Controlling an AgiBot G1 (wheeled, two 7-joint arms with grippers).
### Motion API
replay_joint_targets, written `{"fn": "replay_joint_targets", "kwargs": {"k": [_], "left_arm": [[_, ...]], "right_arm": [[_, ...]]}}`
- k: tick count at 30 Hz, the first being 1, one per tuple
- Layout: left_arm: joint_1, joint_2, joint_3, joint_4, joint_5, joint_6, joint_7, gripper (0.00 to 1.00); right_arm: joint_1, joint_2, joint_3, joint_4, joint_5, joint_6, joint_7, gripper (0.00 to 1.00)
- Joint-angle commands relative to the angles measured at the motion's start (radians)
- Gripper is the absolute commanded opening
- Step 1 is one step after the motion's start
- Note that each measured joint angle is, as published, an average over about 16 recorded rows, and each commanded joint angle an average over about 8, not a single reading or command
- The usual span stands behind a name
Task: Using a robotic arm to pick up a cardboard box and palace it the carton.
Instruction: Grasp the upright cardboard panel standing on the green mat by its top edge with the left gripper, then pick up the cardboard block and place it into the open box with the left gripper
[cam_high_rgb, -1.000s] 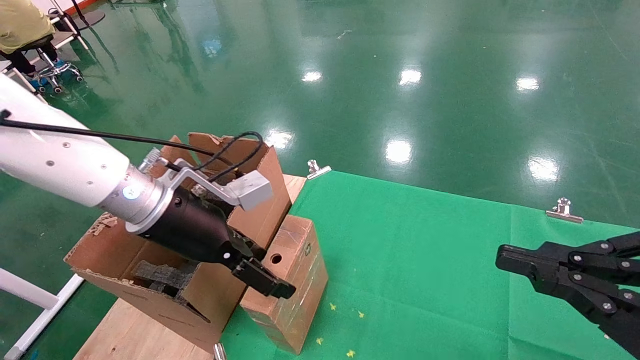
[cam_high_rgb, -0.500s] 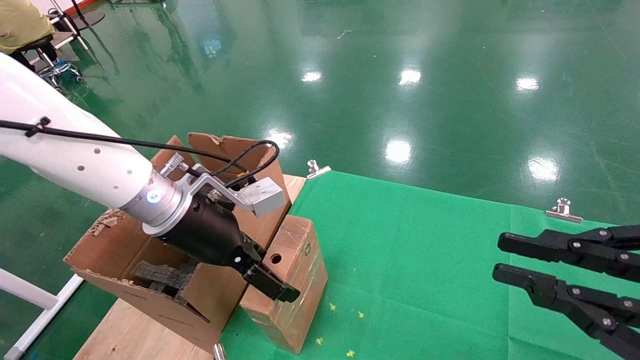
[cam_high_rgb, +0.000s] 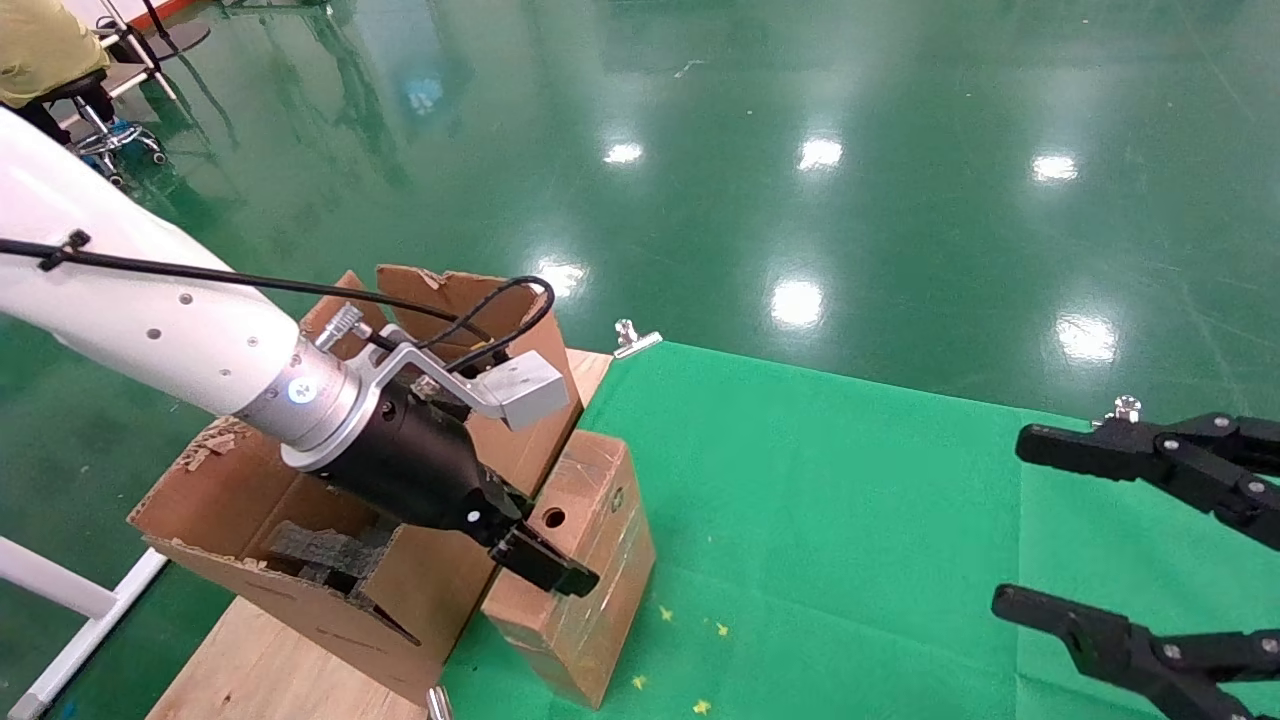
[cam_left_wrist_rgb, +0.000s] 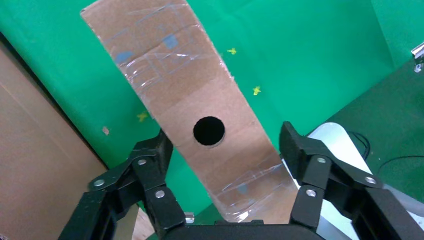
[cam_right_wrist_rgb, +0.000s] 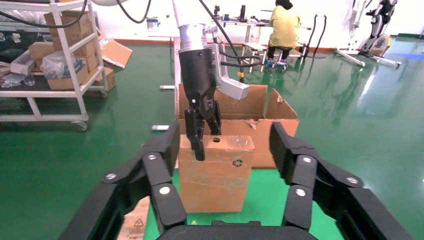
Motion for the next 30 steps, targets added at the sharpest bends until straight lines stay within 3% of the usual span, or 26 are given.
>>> {"fn": "replay_joint_targets", "kwargs": {"k": [1,19,30], "left_arm": [[0.0,-0.001,-0.001,0.0,-0.001,0.0,0.0,0.0],[-0.016,-0.006,-0.015,0.013,-0.021,-0.003,0.025,0.0],[-0.225,-0.057,-0.122,0.169,-0.037,-0.009,0.219,0.0]], "right_arm": [[0.0,0.0,0.0,0.0,0.0,0.0,0.0,1.0],[0.0,0.0,0.0,0.0,0.0,0.0,0.0,1.0],[0.0,0.0,-0.001,-0.001,0.0,0.0,0.0,1.0]]}}
